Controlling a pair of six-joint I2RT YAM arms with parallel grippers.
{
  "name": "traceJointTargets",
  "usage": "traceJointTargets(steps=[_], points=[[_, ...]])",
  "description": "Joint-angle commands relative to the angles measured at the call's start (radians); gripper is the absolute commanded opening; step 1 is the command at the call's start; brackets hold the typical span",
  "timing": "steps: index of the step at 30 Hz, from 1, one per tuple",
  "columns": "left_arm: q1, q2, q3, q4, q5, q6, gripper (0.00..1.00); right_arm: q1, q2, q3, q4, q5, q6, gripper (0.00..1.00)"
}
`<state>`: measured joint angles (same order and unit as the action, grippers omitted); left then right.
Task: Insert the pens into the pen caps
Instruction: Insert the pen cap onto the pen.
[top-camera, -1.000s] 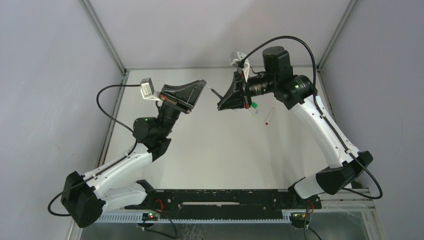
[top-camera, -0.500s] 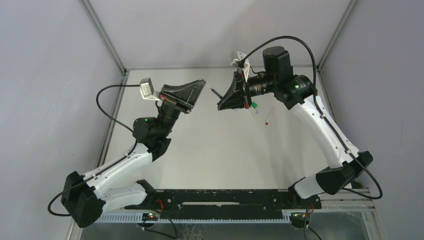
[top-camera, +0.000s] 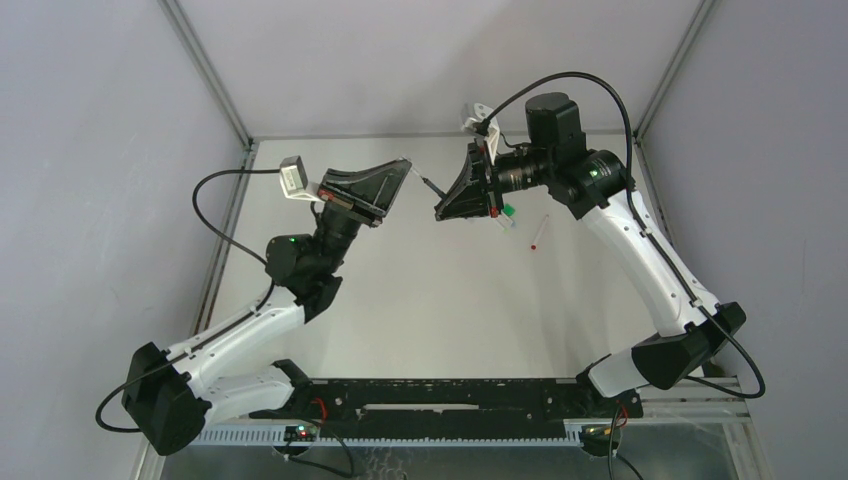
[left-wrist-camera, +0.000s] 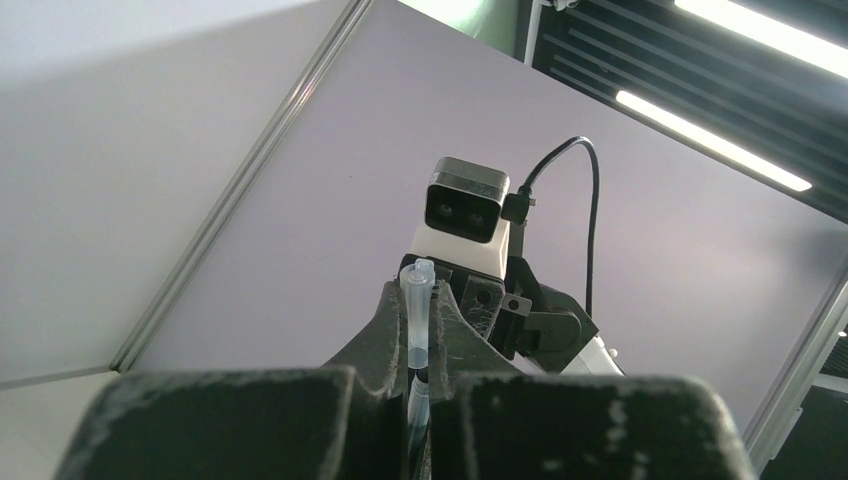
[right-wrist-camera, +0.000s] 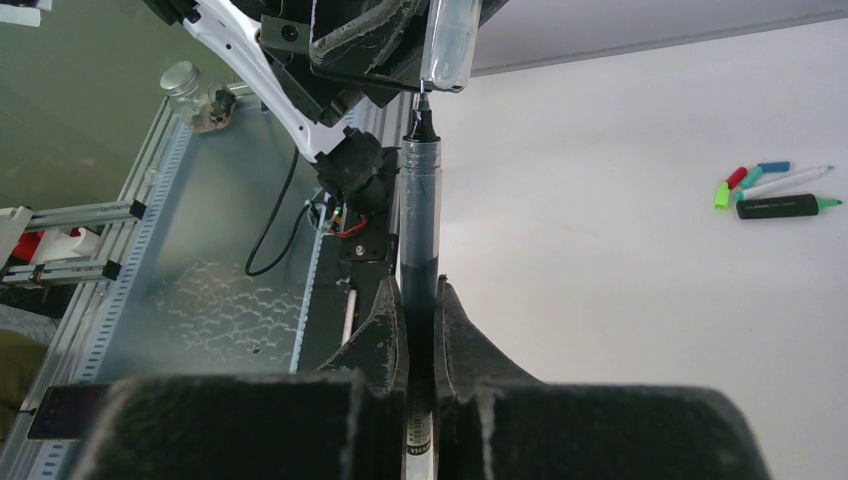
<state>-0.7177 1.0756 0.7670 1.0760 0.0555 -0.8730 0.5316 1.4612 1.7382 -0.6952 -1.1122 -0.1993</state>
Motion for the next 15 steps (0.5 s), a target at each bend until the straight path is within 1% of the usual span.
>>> traceJointTargets(steps=[1, 15], points=[[-0.009, -0.011, 0.038, 0.071, 0.006, -0.012, 0.00, 0.001, -0.009, 0.007, 0.001, 0.010, -0.001, 0.00], [-0.009, -0.005, 0.038, 0.085, 0.013, -0.016, 0.00, -0.001, -0.011, 0.009, -0.001, 0.014, 0.007, 0.00]])
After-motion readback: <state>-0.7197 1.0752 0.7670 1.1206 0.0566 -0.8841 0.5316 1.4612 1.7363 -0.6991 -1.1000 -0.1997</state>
